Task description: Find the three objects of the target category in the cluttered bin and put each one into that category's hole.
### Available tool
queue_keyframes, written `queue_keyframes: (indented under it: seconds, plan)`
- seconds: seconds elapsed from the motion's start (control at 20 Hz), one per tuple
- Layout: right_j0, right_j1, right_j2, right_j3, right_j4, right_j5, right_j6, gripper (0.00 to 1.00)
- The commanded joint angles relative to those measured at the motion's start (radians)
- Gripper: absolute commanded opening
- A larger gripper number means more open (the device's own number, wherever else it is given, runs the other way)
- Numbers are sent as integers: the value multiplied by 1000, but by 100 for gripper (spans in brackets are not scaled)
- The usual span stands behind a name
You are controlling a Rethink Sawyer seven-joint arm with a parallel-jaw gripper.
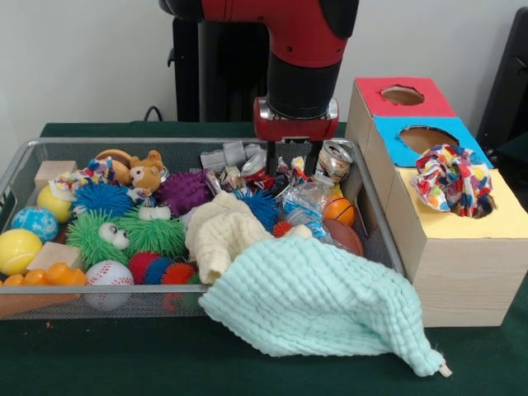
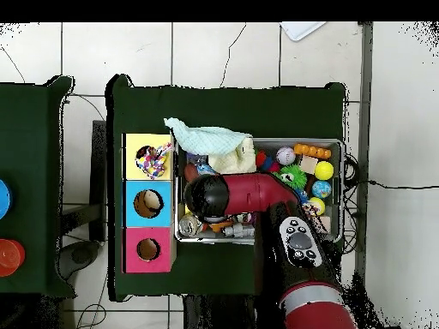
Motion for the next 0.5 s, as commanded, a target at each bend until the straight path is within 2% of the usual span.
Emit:
queue_keyframes:
  seconds: [0.05,0.5]
  plan:
    - [-12,39,67,45,33,-7,58,100]
    - [-9,15,73,120,46,-40,78,100]
